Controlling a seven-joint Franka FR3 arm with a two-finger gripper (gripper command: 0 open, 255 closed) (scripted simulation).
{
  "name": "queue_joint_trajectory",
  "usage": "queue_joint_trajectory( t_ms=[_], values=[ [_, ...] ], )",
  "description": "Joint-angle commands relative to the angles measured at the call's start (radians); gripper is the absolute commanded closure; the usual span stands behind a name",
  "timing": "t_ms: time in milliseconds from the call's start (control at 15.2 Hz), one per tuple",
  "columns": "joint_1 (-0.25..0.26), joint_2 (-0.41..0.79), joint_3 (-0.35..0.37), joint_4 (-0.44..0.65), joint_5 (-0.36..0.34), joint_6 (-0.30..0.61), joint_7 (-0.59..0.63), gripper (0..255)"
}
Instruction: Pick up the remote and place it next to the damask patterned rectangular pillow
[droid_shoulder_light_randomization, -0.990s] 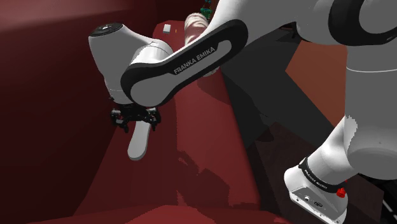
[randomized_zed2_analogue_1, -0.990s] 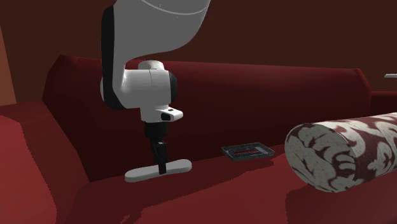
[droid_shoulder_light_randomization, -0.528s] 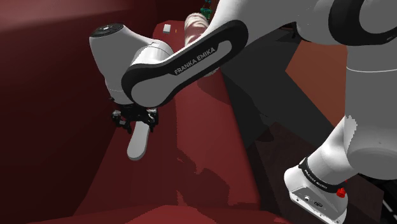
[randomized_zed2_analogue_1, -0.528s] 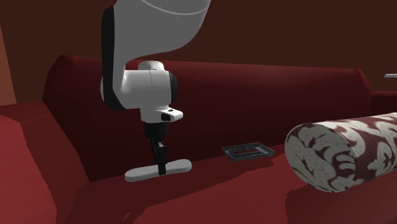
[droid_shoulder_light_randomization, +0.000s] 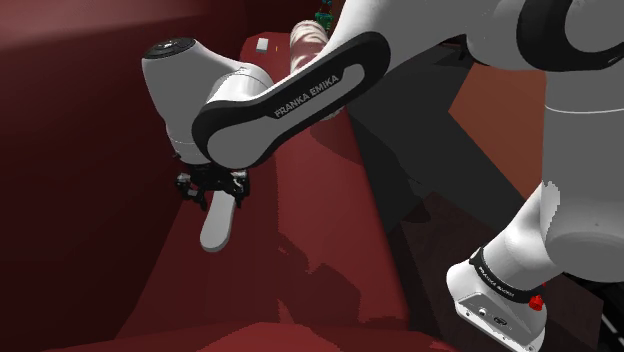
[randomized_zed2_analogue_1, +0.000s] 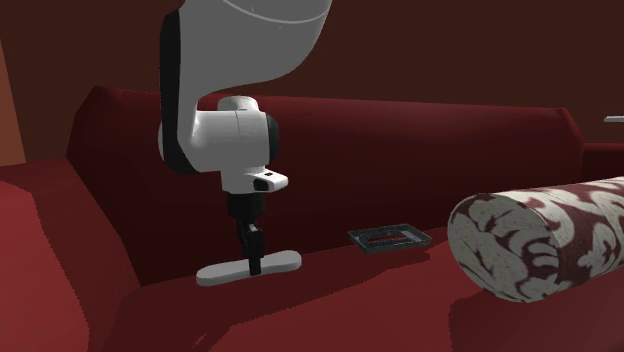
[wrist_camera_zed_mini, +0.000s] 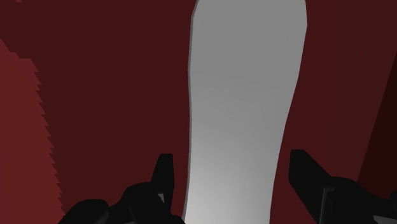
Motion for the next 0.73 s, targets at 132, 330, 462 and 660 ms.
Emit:
queue_joint_trajectory(
  t_ms=[132, 330, 462, 660],
  values=[
    [0.001, -0.005, 0.004, 0.014, 0.007, -0.024, -0.004, 255],
    [-0.003, -0.024, 0.012, 0.027, 0.02, -0.054, -0.013, 255],
    [-0.006, -0.036, 0.017, 0.037, 0.028, -0.074, -0.019, 255],
    [-0.009, -0.053, 0.024, 0.053, 0.04, -0.105, -0.027, 255]
  ],
)
